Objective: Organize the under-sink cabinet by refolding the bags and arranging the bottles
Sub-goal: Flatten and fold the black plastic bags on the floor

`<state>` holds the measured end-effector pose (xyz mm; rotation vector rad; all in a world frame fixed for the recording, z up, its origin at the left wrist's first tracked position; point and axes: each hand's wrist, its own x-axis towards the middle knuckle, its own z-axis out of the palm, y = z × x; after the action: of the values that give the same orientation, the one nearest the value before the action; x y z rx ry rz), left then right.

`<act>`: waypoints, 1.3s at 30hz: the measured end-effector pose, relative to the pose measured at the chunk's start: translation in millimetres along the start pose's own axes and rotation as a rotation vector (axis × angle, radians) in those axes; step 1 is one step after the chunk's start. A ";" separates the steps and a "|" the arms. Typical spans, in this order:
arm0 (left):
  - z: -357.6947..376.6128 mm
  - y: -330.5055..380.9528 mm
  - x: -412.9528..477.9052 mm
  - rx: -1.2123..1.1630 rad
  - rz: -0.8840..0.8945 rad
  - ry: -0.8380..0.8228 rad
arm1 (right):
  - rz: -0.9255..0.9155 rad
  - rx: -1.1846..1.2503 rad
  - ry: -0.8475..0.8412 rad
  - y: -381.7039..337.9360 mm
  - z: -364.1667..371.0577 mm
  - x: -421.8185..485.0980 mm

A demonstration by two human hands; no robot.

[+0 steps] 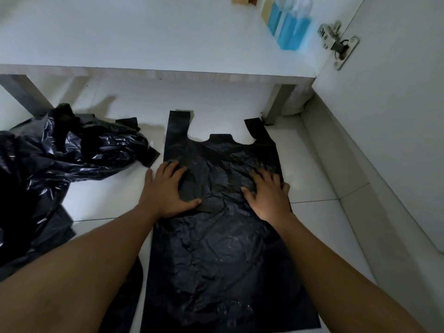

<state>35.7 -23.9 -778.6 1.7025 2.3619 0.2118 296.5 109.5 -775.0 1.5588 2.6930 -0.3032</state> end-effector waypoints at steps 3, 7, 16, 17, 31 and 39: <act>-5.6 1.5 -10.3 0.059 -0.018 0.012 | -0.027 0.002 -0.016 -1.6 -5.4 -4.5; -4.9 27.1 -13.9 0.130 0.026 0.141 | -0.021 0.017 0.077 -1.3 -14.5 2.6; -6.0 70.4 5.7 0.261 0.027 -0.074 | 0.179 0.081 0.066 16.2 -35.5 96.9; -6.7 66.5 6.6 0.235 0.016 -0.093 | 0.224 0.085 -0.001 20.7 -38.1 104.3; -60.0 59.8 21.7 0.264 -0.116 -0.570 | 0.074 -0.031 -0.135 21.1 -46.2 129.1; -38.2 49.1 4.2 0.183 -0.108 -0.434 | 0.076 0.054 0.046 13.0 -43.3 134.2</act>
<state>69.3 -3.8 -730.2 1.4984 2.1841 -0.3660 243.9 238.4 -749.4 1.6988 2.6731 -0.3456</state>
